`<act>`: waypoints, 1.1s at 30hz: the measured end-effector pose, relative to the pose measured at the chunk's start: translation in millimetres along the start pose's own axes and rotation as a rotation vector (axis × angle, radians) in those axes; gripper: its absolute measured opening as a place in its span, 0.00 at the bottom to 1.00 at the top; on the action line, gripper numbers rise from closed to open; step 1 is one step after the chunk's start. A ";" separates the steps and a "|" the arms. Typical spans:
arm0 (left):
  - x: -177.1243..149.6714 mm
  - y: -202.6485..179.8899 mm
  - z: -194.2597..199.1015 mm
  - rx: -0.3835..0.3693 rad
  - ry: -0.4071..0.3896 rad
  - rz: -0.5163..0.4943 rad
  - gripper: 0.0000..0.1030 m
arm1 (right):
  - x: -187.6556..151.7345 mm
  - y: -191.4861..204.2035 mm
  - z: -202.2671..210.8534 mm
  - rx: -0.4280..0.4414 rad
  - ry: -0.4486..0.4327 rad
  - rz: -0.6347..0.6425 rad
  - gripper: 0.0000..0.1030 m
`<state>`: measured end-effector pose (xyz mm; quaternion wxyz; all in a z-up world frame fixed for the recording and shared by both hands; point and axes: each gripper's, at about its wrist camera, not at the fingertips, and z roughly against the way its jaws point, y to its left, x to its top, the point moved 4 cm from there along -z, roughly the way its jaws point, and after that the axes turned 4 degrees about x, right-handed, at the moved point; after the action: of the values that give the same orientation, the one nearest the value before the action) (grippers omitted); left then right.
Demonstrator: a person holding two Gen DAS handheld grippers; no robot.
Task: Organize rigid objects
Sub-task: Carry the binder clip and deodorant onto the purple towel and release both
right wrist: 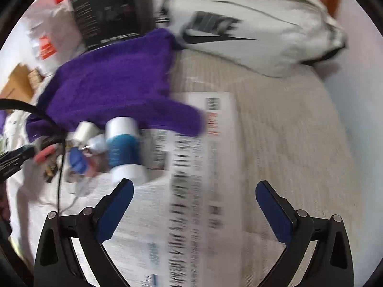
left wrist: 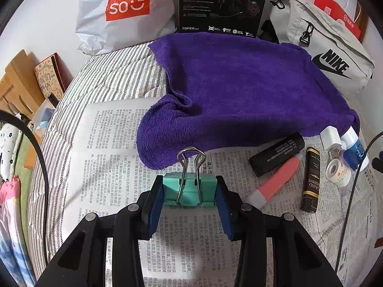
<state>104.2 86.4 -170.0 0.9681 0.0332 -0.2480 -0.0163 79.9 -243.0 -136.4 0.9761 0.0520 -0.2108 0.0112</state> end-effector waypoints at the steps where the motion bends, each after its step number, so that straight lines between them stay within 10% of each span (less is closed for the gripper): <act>1: 0.0 -0.1 -0.2 0.002 0.001 -0.001 0.38 | 3.6 8.6 -2.6 0.013 -0.004 0.025 0.98; 5: 0.1 -0.5 -0.4 0.004 0.005 -0.004 0.38 | 14.3 33.0 -17.3 0.034 -0.004 0.109 0.97; 19: -0.6 -0.1 -1.3 0.005 0.002 -0.005 0.38 | 20.3 58.1 -43.8 0.054 0.028 0.228 0.38; 33: 0.0 -0.6 -0.8 0.002 0.005 -0.004 0.38 | 20.7 57.2 -43.2 0.062 0.052 0.222 0.35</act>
<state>104.6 85.8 -170.7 0.9686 0.0349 -0.2455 -0.0179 114.0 -181.6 -161.4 0.9719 0.0580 -0.1894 0.1269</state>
